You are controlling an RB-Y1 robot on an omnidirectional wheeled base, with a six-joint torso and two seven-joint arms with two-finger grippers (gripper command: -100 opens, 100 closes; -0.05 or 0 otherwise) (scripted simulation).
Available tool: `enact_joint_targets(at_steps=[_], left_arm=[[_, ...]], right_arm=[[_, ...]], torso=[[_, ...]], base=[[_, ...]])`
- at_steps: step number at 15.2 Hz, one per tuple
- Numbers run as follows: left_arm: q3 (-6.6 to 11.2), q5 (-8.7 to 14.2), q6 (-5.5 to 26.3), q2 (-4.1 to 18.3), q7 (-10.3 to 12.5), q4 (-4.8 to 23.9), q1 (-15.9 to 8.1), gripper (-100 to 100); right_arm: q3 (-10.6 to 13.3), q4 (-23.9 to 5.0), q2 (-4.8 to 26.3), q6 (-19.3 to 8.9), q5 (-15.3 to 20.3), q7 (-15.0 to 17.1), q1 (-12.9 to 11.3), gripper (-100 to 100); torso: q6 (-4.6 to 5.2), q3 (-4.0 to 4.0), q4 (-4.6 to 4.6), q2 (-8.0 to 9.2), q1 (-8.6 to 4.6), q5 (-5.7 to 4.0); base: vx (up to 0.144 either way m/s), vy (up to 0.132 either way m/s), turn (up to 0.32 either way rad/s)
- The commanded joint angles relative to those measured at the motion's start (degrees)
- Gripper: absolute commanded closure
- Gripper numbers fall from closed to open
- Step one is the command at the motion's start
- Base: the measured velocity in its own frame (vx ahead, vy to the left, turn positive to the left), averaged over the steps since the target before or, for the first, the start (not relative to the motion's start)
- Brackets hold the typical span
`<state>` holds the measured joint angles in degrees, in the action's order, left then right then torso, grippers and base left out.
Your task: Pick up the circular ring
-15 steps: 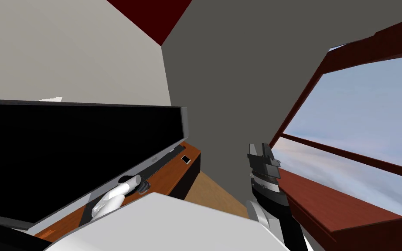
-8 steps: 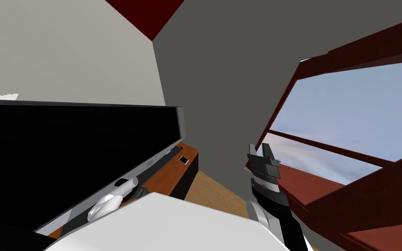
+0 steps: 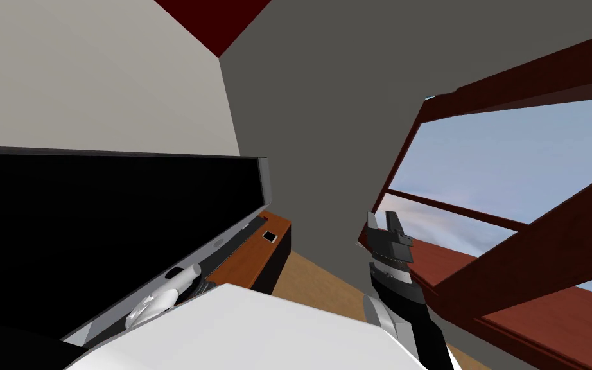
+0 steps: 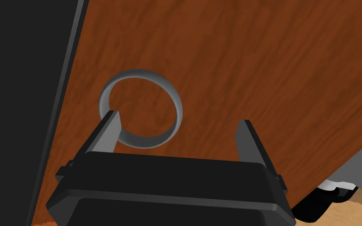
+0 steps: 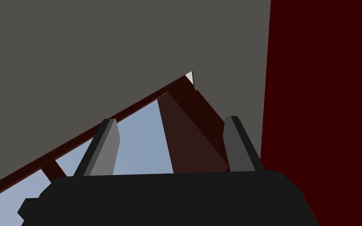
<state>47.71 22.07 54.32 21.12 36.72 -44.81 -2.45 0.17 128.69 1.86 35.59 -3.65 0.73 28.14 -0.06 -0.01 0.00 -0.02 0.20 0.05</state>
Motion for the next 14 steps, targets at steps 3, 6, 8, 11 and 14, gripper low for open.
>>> enact_joint_targets(at_steps=[3,6,8,11,14], left_arm=[[-0.73,-0.07,-2.99,-1.20,-0.54,1.66,0.07,-100],[-0.75,0.03,-3.31,-1.11,-0.72,2.20,-0.03,100],[-0.74,0.02,-3.36,-1.05,-0.73,2.16,-0.02,100],[-0.33,-0.01,-1.52,-0.53,-0.30,0.85,0.03,100],[0.21,0.07,0.43,0.36,0.02,-0.23,-0.03,100]], right_arm=[[0.00,0.00,0.00,0.00,0.00,0.00,0.00,0],[0.01,0.00,0.00,0.00,0.00,0.00,0.00,0],[0.00,0.00,0.00,0.00,0.00,0.00,0.00,0],[0.01,0.00,-0.01,0.00,0.00,0.00,-0.01,0],[0.01,0.00,0.00,0.00,0.00,0.00,0.00,0]], torso=[[0.01,-0.03,-0.01,-0.04,-0.15,-0.03],[0.01,-0.04,-0.01,-0.05,-0.17,-0.05],[0.02,-0.03,-0.01,-0.04,-0.16,-0.02],[0.06,-0.15,-0.11,-0.19,0.22,0.29],[0.06,-0.19,-0.12,-0.25,0.43,0.34]], base=[[0.006,-0.008,0.021],[0.004,-0.005,0.012],[0.000,0.000,0.000],[0.002,0.000,-0.006],[-0.008,0.007,-0.033]])
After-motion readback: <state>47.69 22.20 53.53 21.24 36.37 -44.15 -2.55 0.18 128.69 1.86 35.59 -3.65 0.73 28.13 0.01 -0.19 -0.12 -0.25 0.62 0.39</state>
